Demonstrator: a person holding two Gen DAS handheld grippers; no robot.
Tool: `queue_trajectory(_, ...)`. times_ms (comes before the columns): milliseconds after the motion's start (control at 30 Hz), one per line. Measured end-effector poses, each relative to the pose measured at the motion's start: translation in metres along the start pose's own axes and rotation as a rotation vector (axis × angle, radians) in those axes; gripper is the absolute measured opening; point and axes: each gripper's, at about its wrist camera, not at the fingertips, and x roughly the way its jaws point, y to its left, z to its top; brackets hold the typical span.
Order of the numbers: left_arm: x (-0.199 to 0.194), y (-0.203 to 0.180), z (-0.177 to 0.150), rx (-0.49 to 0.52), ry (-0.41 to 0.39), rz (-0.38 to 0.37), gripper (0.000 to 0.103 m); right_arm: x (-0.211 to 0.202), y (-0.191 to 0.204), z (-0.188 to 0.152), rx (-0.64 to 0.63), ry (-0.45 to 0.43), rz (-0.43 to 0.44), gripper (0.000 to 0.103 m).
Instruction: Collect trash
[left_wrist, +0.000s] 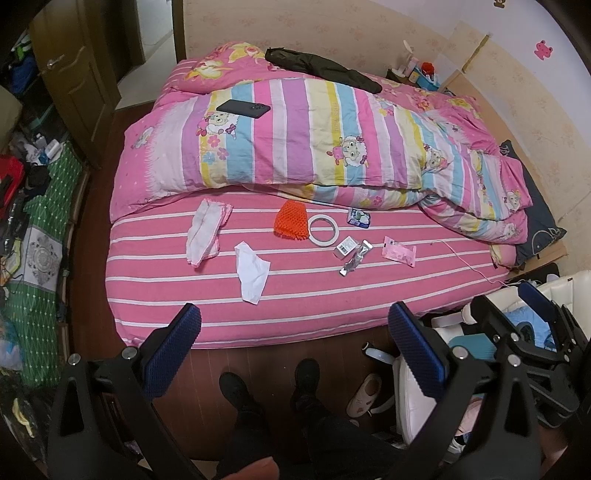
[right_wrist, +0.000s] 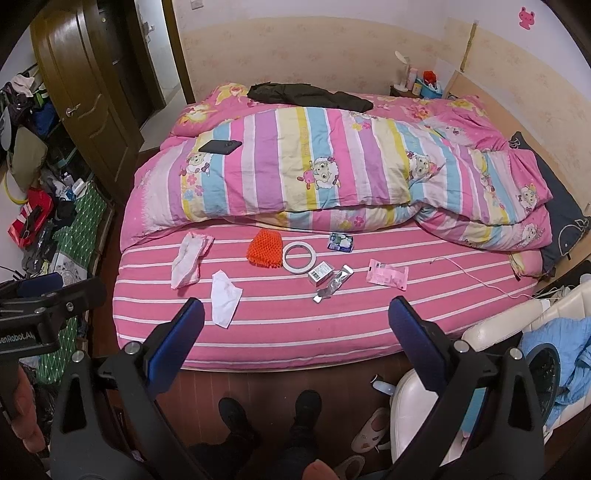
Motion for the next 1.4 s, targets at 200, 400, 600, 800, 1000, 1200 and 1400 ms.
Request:
queue_trajectory(200, -0.001, -0.002, -0.002, 0.0, 0.0, -0.001, 0.098, 0.0, -0.001, 0.0, -0.001, -0.001, 0.0, 0.099)
queue_trajectory(400, -0.002, -0.005, -0.004, 0.003, -0.003, -0.003, 0.098, -0.001, -0.002, -0.001, 0.0, -0.001, 0.0, 0.099)
queue_trajectory(600, -0.004, -0.004, -0.007, 0.005, 0.002, -0.014, 0.098, 0.0, -0.005, -0.002, 0.037, 0.029, 0.075, 0.099)
queue_trajectory(800, -0.003, 0.014, -0.006, -0.004, 0.006, -0.022, 0.098, 0.0, 0.009, 0.001, 0.038, 0.047, 0.091, 0.099)
queue_trajectory(1000, 0.001, 0.047, -0.006, -0.04, 0.04, -0.058, 0.098, 0.007, 0.04, 0.0, 0.02, 0.062, 0.112, 0.099)
queue_trajectory(1200, 0.005, 0.09, -0.006, -0.052, 0.043, -0.097, 0.098, 0.017, 0.075, -0.006, 0.01, 0.076, 0.138, 0.099)
queue_trajectory(1400, 0.015, 0.133, -0.007, -0.062, 0.042, -0.128, 0.098, 0.039, 0.107, -0.016, 0.029, 0.104, 0.166, 0.099)
